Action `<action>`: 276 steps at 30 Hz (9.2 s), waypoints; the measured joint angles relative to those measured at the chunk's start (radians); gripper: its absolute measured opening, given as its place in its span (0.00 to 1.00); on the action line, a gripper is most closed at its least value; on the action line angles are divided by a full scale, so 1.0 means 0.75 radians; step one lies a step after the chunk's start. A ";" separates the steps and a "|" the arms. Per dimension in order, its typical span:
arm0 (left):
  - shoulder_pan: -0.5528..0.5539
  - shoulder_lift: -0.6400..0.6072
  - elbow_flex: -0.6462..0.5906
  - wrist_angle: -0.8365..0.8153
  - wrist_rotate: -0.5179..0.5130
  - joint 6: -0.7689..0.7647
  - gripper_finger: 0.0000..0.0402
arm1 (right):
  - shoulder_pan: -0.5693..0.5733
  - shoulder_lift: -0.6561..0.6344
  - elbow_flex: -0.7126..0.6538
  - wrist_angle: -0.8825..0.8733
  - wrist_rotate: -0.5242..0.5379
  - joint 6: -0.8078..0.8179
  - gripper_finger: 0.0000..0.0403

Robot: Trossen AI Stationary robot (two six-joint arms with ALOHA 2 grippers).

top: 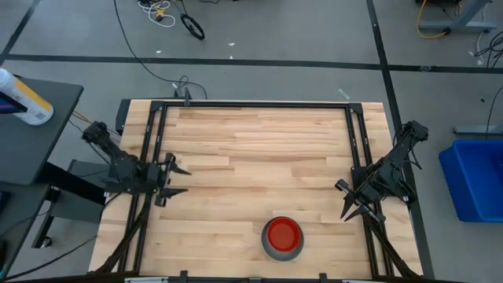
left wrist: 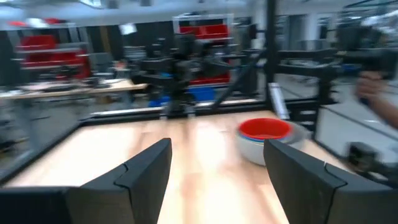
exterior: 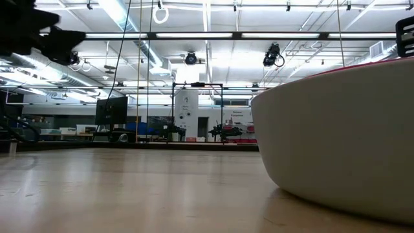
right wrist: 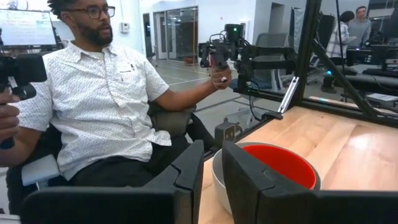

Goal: Nest bowls inside each other
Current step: Return to Home Position

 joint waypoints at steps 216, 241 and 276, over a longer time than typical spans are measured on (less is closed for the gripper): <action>0.863 0.000 -0.003 -0.072 0.776 -0.168 0.65 | -0.905 -0.067 0.056 -0.228 0.385 -0.179 0.16; 0.864 0.004 -0.003 -0.071 0.766 -0.209 0.65 | -0.908 -0.003 0.061 -0.261 0.381 -0.187 0.16; 0.864 0.004 -0.003 -0.083 0.827 -0.237 0.65 | -0.990 0.156 -0.031 0.047 0.281 -0.203 0.16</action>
